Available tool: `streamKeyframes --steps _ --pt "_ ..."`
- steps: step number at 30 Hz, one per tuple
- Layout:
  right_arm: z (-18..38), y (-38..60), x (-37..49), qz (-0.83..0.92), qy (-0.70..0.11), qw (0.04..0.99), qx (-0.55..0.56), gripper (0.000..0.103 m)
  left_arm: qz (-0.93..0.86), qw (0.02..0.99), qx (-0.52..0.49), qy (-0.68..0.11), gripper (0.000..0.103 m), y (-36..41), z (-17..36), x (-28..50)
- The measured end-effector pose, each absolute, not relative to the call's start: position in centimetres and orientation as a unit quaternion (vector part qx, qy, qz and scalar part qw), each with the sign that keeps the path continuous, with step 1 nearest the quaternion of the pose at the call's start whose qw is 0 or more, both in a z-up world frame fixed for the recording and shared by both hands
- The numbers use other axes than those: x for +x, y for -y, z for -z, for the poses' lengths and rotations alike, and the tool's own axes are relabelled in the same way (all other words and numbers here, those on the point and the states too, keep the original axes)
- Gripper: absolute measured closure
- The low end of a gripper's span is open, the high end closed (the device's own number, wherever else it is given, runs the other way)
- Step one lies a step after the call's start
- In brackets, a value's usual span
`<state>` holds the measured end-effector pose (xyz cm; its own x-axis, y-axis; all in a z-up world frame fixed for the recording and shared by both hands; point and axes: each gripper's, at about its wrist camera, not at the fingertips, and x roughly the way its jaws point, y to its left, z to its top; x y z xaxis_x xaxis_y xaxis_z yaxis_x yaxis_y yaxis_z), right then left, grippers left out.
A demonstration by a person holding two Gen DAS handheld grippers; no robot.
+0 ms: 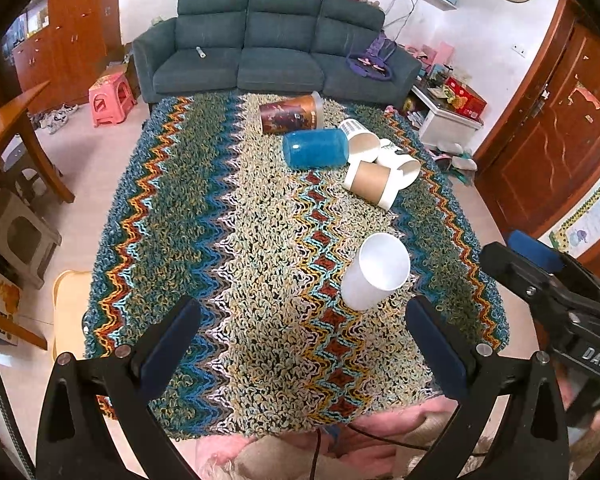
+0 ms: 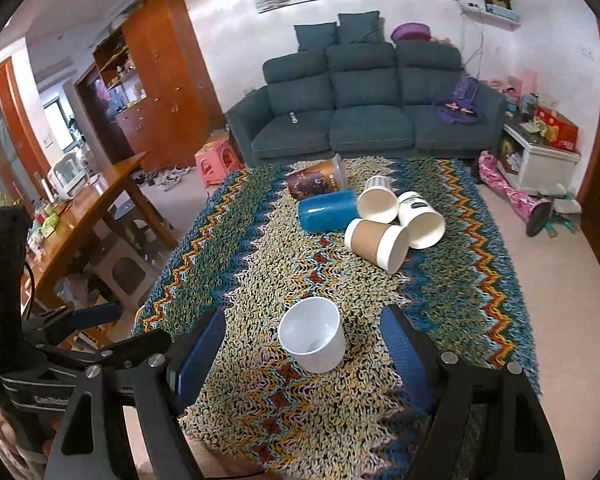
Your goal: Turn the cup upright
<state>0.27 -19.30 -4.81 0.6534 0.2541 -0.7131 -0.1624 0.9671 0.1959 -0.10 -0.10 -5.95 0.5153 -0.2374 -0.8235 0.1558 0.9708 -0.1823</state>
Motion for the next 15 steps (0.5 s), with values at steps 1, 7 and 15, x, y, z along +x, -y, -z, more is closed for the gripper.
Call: streamKeyframes --steps 1,7,15 --pt "4.4 19.3 0.1 -0.109 -0.401 0.908 0.059 0.023 0.106 0.870 -0.039 -0.480 0.001 0.2 5.7 -0.2" --pt "3.0 19.9 -0.7 -0.080 -0.429 0.896 0.079 0.023 0.079 0.874 -0.034 -0.478 0.001 0.5 4.4 -0.7" --pt "0.6 19.3 -2.8 -0.055 -0.398 0.915 0.045 0.023 0.049 0.888 -0.024 -0.457 0.001 1.0 2.1 -1.9"
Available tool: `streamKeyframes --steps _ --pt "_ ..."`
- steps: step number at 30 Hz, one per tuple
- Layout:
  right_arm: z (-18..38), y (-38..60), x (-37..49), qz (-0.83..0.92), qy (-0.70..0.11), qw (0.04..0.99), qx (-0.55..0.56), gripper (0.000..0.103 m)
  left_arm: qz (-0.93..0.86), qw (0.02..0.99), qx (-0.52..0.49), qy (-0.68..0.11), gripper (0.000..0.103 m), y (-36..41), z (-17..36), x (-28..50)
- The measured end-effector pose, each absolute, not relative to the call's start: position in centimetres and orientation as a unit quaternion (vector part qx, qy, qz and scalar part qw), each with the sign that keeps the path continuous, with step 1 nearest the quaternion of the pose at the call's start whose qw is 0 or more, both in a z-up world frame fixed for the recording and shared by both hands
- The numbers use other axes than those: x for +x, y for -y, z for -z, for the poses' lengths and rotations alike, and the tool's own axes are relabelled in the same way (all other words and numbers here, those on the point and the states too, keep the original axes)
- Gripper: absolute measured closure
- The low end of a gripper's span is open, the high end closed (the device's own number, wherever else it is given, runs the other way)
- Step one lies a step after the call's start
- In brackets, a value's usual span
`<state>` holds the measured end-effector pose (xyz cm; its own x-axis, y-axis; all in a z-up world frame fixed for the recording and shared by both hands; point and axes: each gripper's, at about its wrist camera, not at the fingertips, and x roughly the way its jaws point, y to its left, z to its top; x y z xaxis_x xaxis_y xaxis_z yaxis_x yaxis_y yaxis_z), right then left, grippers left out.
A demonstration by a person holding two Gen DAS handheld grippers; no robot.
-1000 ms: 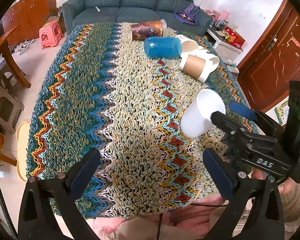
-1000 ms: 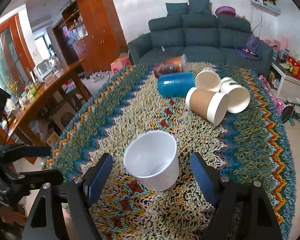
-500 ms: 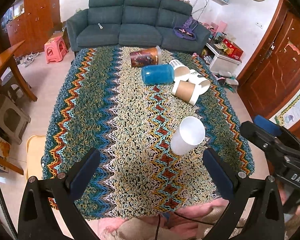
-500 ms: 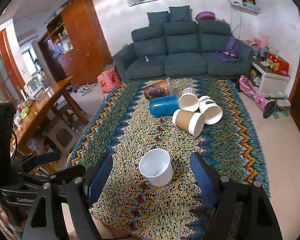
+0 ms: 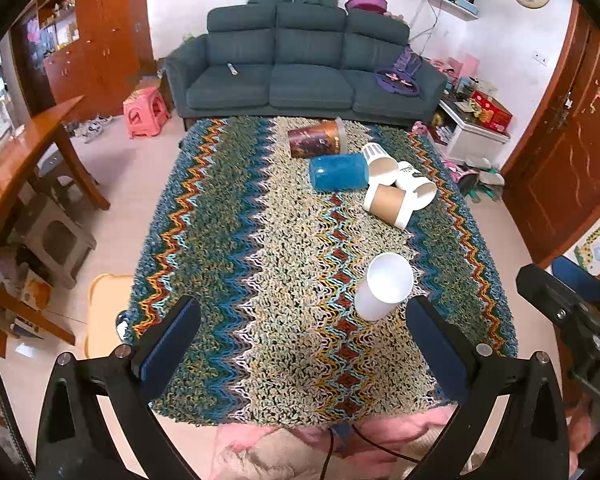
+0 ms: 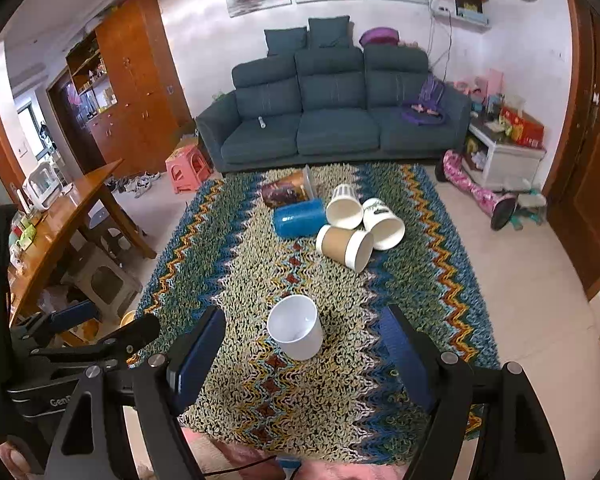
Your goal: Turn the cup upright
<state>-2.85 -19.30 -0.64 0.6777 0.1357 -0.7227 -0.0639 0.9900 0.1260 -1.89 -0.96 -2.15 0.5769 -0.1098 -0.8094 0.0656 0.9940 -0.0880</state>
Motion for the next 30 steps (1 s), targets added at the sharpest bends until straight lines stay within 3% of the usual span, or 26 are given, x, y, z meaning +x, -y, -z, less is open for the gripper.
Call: streamKeyframes --steps 30 --pt "-1.5 19.2 -3.8 -0.031 -0.365 0.930 0.042 0.023 0.029 0.904 -0.011 -0.426 0.001 1.8 -0.9 -3.8"
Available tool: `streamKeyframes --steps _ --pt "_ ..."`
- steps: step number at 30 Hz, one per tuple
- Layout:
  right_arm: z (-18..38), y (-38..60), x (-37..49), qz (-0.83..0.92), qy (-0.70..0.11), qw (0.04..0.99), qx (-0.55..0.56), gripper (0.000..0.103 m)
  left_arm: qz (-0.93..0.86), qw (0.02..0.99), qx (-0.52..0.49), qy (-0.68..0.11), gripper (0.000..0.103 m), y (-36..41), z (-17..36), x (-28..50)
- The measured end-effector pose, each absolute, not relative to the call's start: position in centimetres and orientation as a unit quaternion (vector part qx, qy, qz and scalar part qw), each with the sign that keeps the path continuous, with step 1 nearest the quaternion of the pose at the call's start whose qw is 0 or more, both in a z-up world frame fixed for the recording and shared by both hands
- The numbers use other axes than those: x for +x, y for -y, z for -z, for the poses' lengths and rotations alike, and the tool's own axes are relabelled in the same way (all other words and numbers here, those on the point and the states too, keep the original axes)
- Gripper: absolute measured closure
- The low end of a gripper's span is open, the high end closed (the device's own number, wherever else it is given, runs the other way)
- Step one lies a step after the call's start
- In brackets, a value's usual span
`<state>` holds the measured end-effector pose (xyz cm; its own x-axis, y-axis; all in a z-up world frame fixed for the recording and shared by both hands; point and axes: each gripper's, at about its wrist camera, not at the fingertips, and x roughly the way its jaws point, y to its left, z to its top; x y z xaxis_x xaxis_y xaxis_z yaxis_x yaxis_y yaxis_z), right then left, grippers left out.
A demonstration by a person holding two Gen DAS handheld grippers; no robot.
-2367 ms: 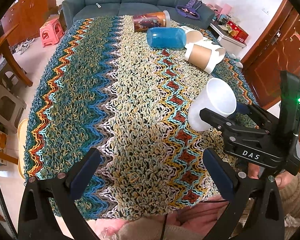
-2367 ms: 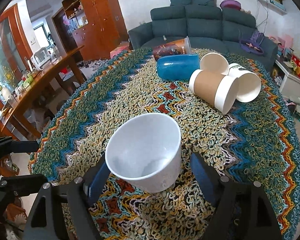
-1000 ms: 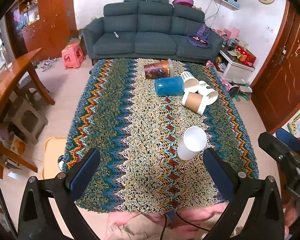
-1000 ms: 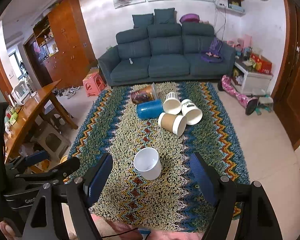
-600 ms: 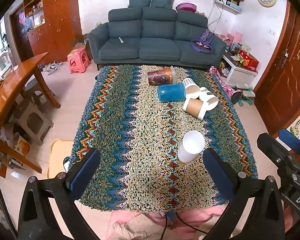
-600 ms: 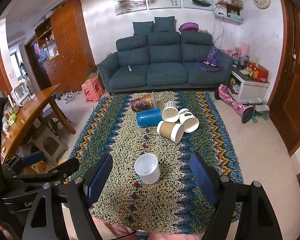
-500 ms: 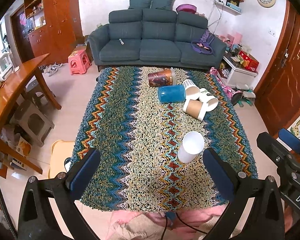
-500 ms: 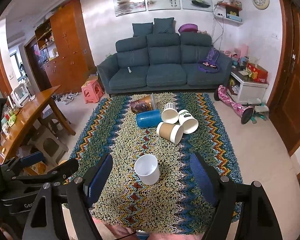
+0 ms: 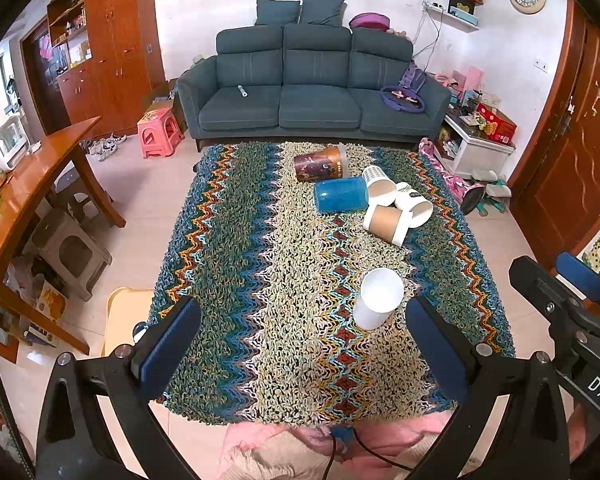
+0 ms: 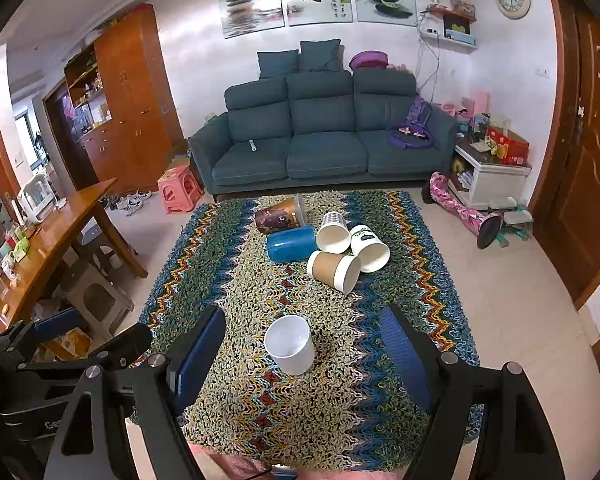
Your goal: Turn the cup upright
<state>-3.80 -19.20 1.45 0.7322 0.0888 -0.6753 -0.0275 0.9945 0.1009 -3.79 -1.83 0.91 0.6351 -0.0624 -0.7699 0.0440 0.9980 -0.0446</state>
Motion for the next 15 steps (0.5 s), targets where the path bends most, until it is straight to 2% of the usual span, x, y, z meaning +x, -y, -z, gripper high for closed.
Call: streamKeyframes --steps 15 --pt "-1.25 19.72 -3.18 -0.022 -0.366 0.930 0.043 0.023 0.022 0.906 -0.004 -0.422 0.001 2.14 -1.21 -3.51"
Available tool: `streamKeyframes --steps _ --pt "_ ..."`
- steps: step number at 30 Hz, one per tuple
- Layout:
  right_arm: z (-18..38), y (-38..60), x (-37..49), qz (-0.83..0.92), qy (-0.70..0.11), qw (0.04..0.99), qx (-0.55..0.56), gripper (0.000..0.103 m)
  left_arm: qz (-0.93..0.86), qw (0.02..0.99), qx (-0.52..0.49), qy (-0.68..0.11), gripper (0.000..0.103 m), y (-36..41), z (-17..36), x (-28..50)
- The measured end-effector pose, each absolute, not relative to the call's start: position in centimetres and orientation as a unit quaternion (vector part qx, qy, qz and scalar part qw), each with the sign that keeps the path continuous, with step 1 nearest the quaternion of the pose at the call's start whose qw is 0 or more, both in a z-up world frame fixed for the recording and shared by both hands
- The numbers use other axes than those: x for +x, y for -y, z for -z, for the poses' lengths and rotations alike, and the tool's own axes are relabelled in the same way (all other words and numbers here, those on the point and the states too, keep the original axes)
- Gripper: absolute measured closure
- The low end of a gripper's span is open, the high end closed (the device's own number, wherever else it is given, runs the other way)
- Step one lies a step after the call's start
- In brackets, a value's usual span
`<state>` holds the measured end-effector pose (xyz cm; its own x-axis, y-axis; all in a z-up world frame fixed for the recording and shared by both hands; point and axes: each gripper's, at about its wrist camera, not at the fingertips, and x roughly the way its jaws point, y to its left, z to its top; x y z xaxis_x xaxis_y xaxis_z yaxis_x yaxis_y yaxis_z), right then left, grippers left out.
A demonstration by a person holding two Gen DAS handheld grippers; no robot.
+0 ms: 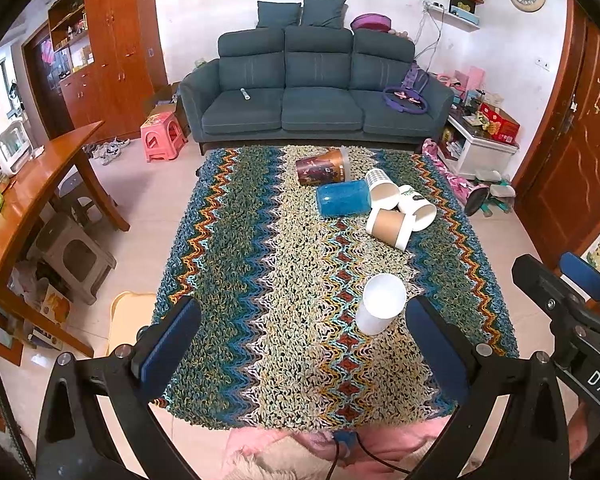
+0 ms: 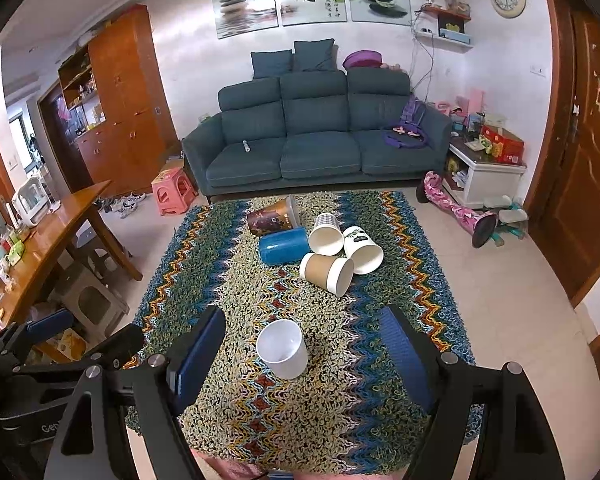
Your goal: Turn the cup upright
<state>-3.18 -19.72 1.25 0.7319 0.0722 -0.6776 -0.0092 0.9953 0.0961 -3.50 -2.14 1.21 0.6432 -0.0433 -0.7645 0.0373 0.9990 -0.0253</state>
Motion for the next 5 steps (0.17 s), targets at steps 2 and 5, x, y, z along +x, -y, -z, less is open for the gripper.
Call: streamKeyframes --steps 2,5 --pt "-1.25 19.67 -3.16 -0.021 -0.366 0.929 0.043 0.023 0.021 0.907 -0.004 -0.421 0.001 2.16 -1.16 -3.34" --pt "-1.12 19.66 -3.08 -0.021 -0.368 0.928 0.044 0.023 0.020 0.906 -0.004 -0.423 0.001 2.17 -1.06 -3.27"
